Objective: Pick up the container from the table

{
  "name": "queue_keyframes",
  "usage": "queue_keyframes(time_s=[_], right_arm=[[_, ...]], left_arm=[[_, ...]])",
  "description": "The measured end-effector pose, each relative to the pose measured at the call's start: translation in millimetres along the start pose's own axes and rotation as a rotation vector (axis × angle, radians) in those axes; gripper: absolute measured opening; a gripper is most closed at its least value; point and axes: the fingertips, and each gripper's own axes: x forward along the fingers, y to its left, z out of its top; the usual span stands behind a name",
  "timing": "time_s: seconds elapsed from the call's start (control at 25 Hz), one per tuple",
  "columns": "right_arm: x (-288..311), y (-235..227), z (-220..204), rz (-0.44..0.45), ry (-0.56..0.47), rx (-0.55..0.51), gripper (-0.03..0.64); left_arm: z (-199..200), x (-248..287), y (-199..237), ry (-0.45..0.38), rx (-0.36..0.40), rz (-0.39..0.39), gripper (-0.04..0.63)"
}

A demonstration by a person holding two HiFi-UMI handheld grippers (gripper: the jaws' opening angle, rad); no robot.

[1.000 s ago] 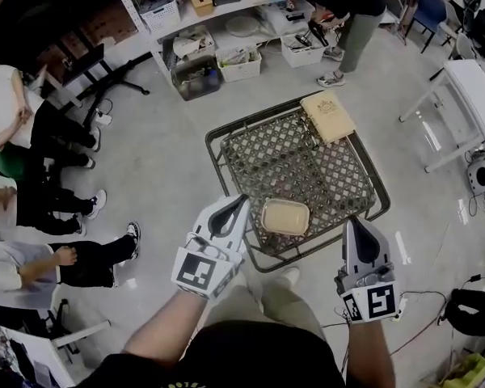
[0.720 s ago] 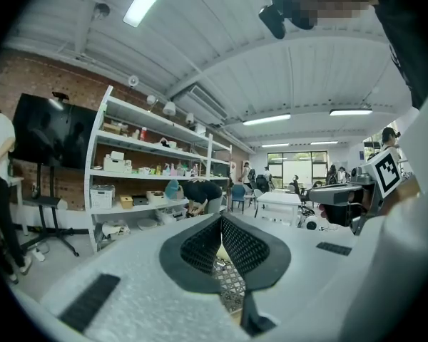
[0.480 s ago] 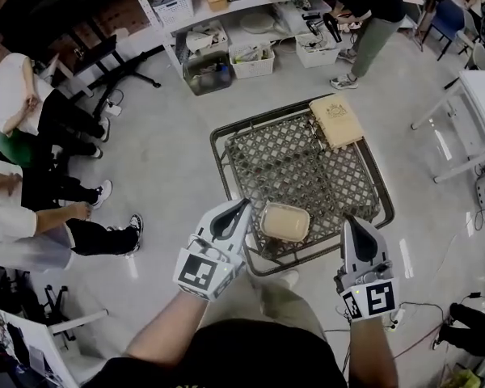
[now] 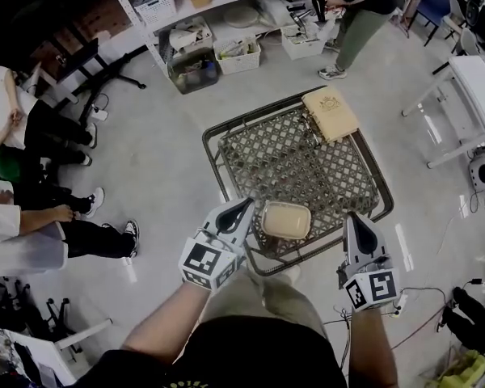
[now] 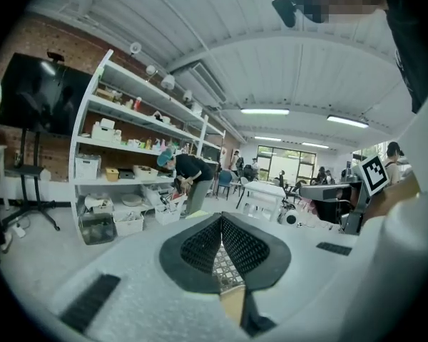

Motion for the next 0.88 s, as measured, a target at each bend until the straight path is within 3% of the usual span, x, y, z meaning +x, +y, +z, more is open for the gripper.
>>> queue_keyframes(time_s=[0.36, 0.88], right_arm=[[5.1, -3.7, -36.2, -0.051, 0.091, 0.036, 0.011], [22.8, -9.5, -110.0, -0.038, 0.256, 0.080, 0.014]], left_arm=[[-39.5, 5.6, 15.8, 0.091, -0.098, -0.007, 0.009], [-105.9, 22.1, 29.6, 0.228, -0.135, 0.020, 0.011]])
